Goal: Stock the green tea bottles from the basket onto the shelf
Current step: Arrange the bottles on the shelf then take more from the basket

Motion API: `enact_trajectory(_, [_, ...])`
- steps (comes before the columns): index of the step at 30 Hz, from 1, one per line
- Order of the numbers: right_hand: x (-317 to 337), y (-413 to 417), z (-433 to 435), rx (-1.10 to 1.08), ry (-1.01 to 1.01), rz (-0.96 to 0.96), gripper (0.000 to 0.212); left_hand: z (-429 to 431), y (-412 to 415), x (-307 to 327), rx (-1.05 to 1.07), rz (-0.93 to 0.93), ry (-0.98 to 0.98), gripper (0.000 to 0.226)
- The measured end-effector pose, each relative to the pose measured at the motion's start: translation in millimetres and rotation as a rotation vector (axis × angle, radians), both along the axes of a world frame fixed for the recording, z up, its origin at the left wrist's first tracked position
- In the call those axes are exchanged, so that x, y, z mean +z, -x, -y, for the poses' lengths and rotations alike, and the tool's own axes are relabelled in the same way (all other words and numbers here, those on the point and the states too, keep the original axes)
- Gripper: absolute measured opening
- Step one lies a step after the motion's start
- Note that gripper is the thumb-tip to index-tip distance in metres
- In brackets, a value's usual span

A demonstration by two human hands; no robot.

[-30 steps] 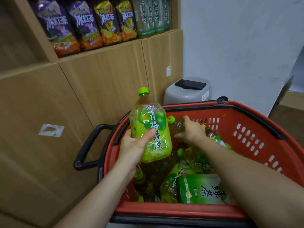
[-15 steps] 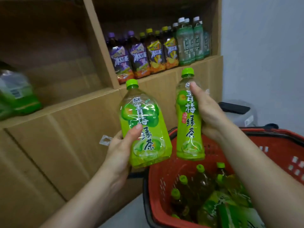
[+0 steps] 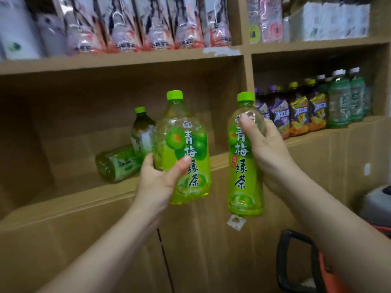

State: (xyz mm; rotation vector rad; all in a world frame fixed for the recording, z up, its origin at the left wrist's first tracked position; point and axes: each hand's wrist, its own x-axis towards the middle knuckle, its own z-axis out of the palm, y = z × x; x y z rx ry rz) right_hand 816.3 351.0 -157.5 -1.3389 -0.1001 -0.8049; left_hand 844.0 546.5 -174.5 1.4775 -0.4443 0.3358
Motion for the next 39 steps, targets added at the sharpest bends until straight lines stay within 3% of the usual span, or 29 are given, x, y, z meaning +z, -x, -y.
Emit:
enact_trajectory(6, [44.5,-60.2,-60.9,-0.061,0.122,0.092,0.058,-73.5,-64.9,29.9,0.244,0.035,-0.062,0.089])
enact_trajectory(10, [52.7,-98.9,-95.2,-0.084,0.210,0.082,0.071,-111.4,-95.1,21.8,0.264,-0.052,-0.107,0.097])
enact_trajectory(17, [25.4,-139.2,-120.0,-0.030,0.313,0.047,0.074,-147.7,-116.9,6.7,0.291,-0.111,-0.336,0.104])
enact_trajectory(21, [0.5,-147.9,-116.6,0.002,0.486,-0.045,0.092,-150.0,-124.9,11.5,0.458,-0.014,-0.538,0.099])
enact_trajectory(25, [-13.2,-148.0,-103.4,-0.006,0.581,-0.174,0.073,-138.6,-128.0,14.2,0.606,0.074,-0.647,0.108])
enact_trajectory(28, [-6.9,-149.8,-89.2,0.033,0.630,-0.231,0.079,-130.0,-126.8,18.4,0.754,0.119,-0.777,0.108])
enact_trajectory(31, [-11.0,-151.4,-80.2,0.018,0.660,-0.242,0.070,-115.5,-117.0,16.5,0.909,0.469,-0.953,0.098])
enact_trajectory(33, [-14.0,-150.2,-75.3,0.024,0.646,-0.229,0.059,-93.4,-108.5,13.7,0.749,0.733,-0.907,0.077])
enact_trajectory(34, [-15.4,-149.1,-72.6,0.034,0.632,-0.227,0.056,-78.7,-104.5,12.4,0.605,0.749,-0.872,0.067])
enact_trajectory(36, [-19.1,-147.5,-66.5,0.133,0.550,-0.232,0.056,-49.9,-104.9,10.0,0.390,0.658,-0.831,0.063])
enact_trajectory(39, [-22.1,-142.9,-61.4,0.290,0.479,-0.273,0.047,-22.8,-119.3,5.5,0.311,0.566,-0.910,0.071])
